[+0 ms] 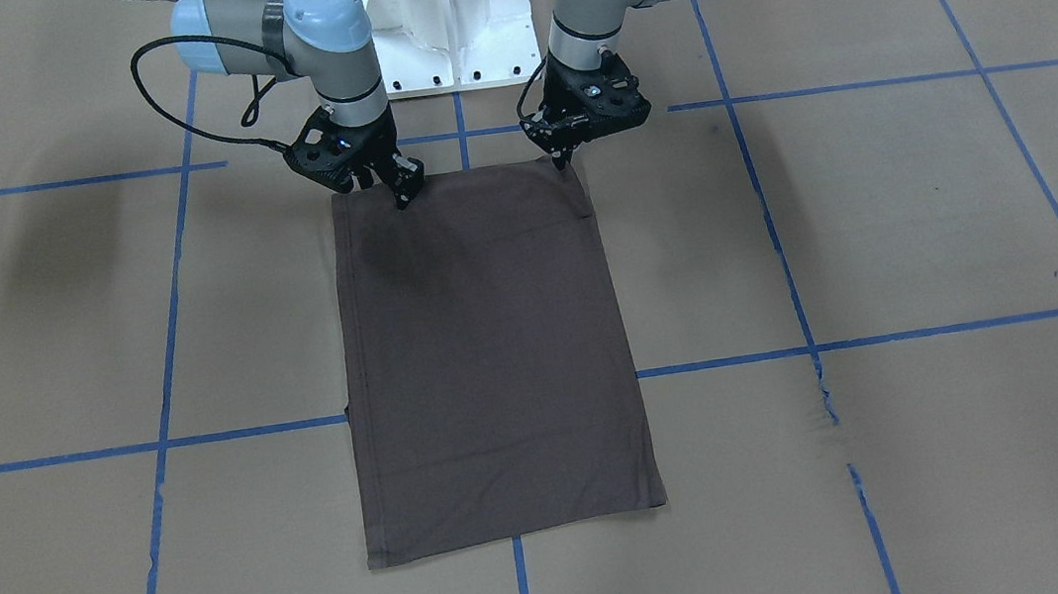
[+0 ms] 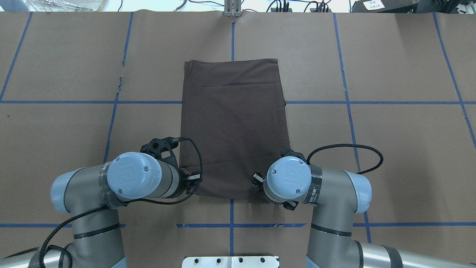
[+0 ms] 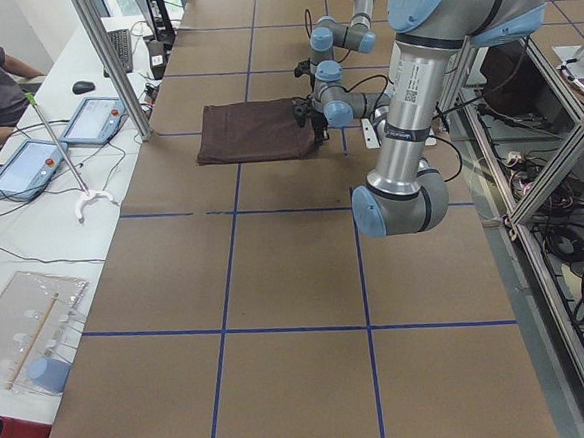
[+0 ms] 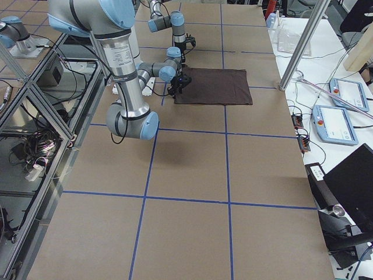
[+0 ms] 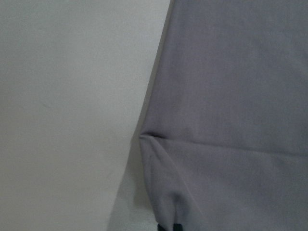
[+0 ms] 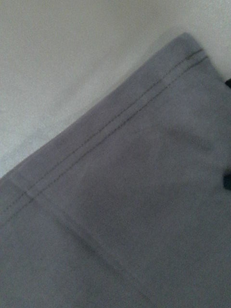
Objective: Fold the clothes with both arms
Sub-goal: 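Grasp the near corners of the shirt with both grippers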
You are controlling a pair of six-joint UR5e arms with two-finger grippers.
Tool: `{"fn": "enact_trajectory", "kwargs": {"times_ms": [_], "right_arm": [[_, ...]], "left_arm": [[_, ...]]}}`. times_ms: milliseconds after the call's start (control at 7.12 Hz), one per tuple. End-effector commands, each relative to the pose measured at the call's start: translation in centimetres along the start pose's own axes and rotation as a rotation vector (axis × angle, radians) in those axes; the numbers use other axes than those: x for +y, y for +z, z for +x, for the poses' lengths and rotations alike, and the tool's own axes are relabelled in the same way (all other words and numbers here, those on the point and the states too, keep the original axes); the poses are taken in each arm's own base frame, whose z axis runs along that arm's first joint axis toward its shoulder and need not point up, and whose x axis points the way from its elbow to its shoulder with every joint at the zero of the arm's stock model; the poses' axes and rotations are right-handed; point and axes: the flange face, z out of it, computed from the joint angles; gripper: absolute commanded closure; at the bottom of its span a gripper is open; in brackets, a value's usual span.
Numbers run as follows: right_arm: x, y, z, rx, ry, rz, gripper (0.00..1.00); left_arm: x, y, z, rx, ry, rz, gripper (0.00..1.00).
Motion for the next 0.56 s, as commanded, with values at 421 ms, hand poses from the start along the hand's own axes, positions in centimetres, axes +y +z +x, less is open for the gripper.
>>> {"fn": "enact_trajectory", "kwargs": {"times_ms": [421], "right_arm": [[0.8,-1.4,-1.8,-0.032,-0.005,-0.011,1.0]], "left_arm": [[0.0,-0.2,0.3,0.004,0.0,0.001,1.0]]}}
